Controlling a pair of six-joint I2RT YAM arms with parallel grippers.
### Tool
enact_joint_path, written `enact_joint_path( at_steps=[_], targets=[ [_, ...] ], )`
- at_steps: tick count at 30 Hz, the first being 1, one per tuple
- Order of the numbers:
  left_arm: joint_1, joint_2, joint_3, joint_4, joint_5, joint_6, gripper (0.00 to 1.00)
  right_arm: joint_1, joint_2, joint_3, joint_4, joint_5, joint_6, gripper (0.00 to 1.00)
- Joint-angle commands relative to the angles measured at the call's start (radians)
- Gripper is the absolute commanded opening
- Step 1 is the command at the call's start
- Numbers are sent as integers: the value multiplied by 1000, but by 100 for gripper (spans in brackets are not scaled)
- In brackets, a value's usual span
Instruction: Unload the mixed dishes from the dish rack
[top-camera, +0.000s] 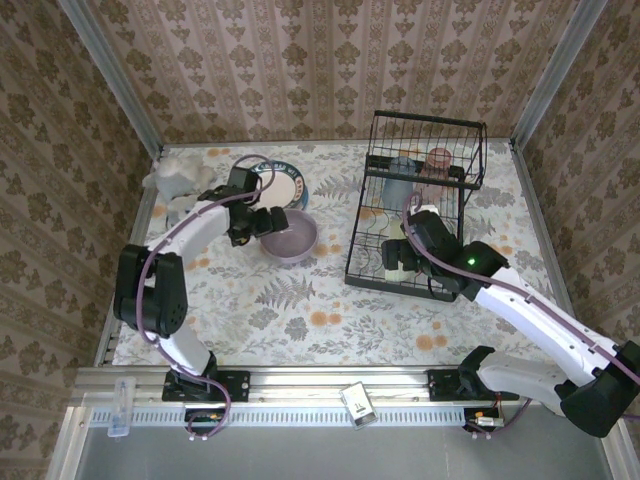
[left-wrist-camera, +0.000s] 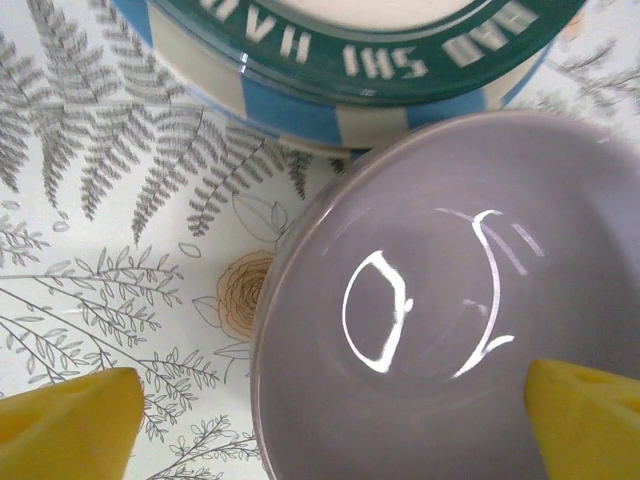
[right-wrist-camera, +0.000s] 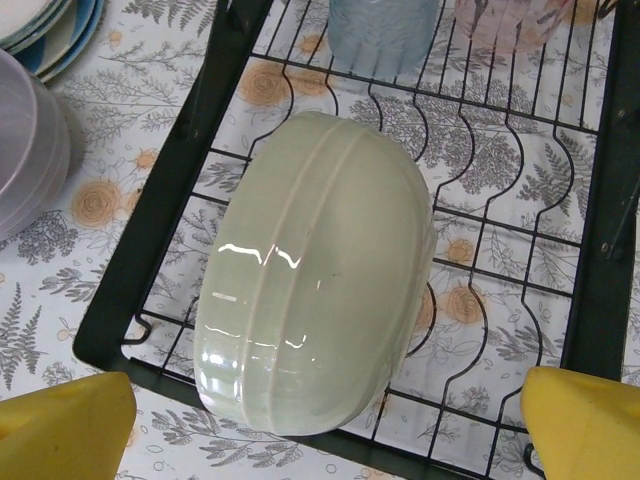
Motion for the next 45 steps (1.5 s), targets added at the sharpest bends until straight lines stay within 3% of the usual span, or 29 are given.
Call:
enact_joint_path(
  at_steps=[1, 9, 18, 23, 28, 33, 45],
  targets=[
    [1, -76, 31, -22, 3, 15, 100, -10, 26, 43, -41, 9, 22, 100],
    [-3, -272, 27, -26, 22, 84, 100, -34, 93, 79, -61, -17, 39, 100],
    [-64, -474, -149, 183, 322, 158, 100, -72, 164, 105, -59, -66, 72, 100],
    [-175, -443, -186, 196, 329, 207, 100, -77, 208, 121, -68, -73, 96, 100],
    [-247, -371, -202, 241, 367, 173, 97, -83, 240, 123, -75, -78, 130, 100],
    [-324, -303, -209, 281, 338, 141, 95, -91, 275, 129, -107, -63, 183, 100],
    [-373, -217, -223, 354, 355, 88, 91, -154, 303, 97, -27, -182, 206, 93]
  ],
)
